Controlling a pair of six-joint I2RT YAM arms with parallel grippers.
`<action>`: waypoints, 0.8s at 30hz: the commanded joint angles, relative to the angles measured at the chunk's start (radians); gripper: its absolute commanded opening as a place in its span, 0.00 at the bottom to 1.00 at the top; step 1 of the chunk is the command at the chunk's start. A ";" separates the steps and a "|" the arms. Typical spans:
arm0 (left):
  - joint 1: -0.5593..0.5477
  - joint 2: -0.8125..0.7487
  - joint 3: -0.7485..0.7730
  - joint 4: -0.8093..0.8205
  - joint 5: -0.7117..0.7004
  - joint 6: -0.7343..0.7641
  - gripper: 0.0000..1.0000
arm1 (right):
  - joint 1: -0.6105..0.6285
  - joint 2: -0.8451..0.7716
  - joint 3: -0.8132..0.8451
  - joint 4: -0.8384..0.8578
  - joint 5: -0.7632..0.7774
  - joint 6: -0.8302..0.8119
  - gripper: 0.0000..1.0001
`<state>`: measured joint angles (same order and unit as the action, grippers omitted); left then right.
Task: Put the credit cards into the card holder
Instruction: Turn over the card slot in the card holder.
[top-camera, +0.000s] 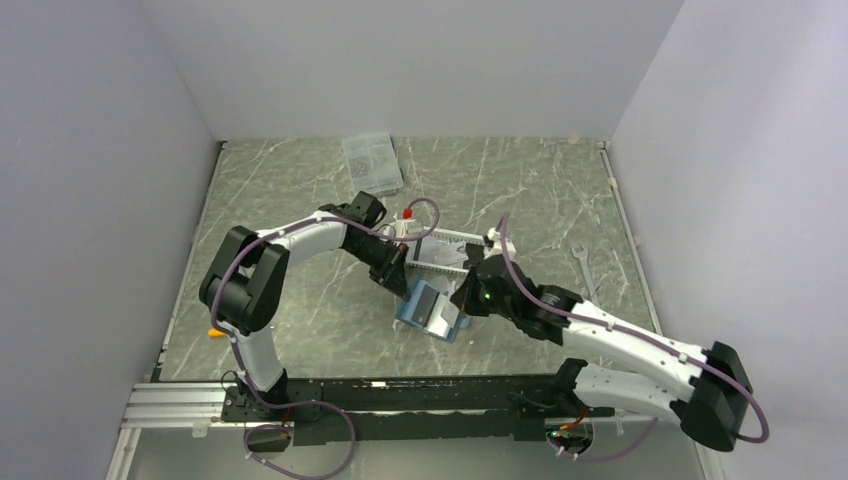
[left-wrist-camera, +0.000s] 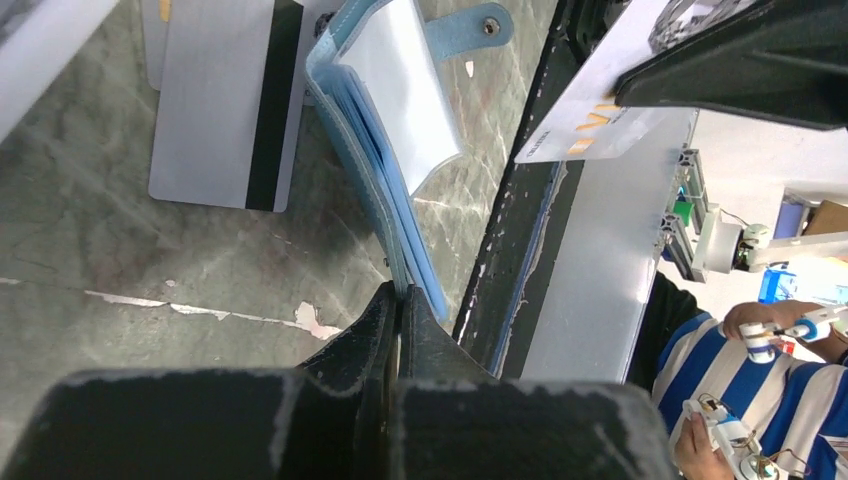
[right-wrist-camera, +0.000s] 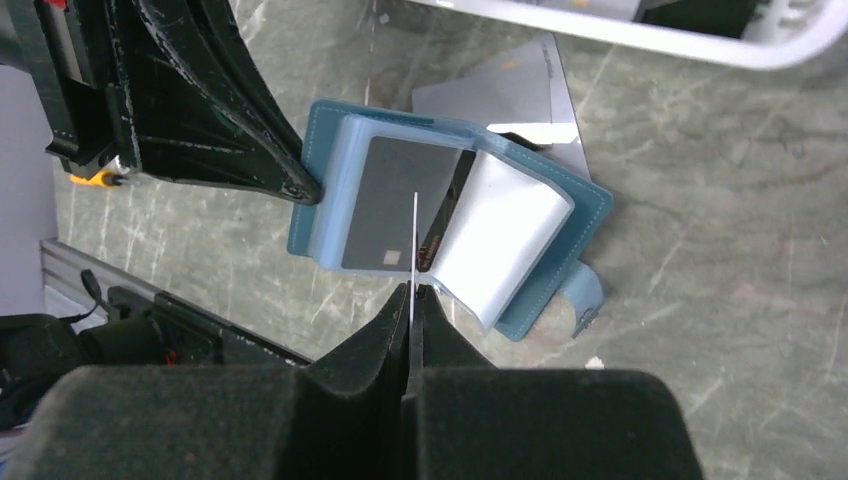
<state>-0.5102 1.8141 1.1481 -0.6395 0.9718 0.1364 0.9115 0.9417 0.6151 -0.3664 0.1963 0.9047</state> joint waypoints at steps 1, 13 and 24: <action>-0.004 -0.044 0.028 -0.073 -0.047 -0.002 0.00 | 0.006 0.110 0.099 0.014 0.020 -0.065 0.00; -0.003 -0.039 -0.025 -0.024 -0.076 -0.120 0.00 | 0.063 0.214 0.153 0.142 0.062 -0.021 0.00; 0.011 -0.024 -0.017 -0.001 -0.045 -0.188 0.00 | 0.104 0.352 0.254 0.198 0.121 -0.033 0.00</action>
<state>-0.5072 1.8057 1.1259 -0.6594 0.8936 -0.0208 0.9962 1.2491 0.7925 -0.2211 0.2729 0.8753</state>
